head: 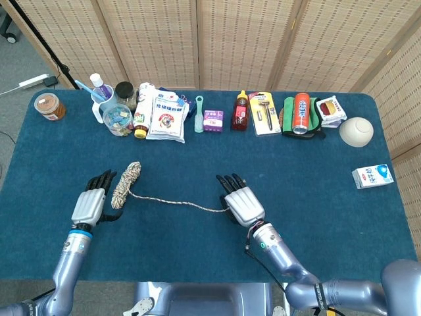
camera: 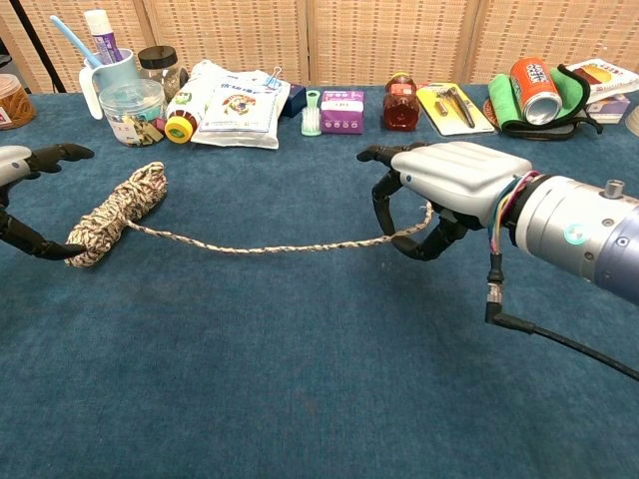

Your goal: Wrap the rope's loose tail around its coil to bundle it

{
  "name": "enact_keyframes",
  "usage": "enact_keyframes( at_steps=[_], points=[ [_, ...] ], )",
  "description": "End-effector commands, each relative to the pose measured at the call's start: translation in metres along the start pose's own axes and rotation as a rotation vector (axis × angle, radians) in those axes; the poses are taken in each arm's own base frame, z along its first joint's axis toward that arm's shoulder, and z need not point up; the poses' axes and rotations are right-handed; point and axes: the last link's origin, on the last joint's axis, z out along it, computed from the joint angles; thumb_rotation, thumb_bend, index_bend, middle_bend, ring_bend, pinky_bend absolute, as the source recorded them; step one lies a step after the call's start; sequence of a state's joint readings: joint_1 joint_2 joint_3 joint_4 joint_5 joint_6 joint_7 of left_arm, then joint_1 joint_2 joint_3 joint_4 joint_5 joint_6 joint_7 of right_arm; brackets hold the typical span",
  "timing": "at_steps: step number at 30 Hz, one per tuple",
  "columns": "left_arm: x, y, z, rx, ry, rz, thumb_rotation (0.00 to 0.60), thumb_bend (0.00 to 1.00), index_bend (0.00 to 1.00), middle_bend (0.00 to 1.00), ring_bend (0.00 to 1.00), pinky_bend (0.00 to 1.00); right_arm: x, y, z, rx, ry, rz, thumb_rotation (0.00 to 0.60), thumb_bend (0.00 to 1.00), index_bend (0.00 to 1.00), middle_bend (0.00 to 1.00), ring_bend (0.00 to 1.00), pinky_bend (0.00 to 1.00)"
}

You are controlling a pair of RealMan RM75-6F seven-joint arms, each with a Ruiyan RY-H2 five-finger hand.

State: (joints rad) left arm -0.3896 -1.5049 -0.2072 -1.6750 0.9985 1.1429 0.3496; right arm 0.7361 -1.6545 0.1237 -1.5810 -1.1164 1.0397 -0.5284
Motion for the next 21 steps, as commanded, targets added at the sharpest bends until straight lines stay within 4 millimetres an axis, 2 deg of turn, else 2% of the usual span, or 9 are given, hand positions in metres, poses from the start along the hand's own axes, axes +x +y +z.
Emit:
enact_keyframes(
  at_steps=[1,10,21],
  points=[
    [-0.006,0.007,0.013,0.025,0.027,0.003,0.600,0.21,0.00,0.00,0.00,0.00,0.001,0.001,-0.001,-0.001,0.000,0.004,0.600,0.53,0.64,0.00,0.00,0.00],
    [-0.020,0.007,0.033,0.069,0.014,0.005,0.600,0.20,0.00,0.00,0.00,0.00,0.006,0.003,0.000,-0.006,0.009,0.015,0.600,0.54,0.64,0.00,0.00,0.00],
    [-0.013,-0.008,0.056,0.126,0.056,0.029,0.600,0.20,0.00,0.00,0.00,0.00,0.012,0.007,-0.002,-0.011,0.021,0.017,0.600,0.56,0.65,0.00,0.00,0.00]
  ],
)
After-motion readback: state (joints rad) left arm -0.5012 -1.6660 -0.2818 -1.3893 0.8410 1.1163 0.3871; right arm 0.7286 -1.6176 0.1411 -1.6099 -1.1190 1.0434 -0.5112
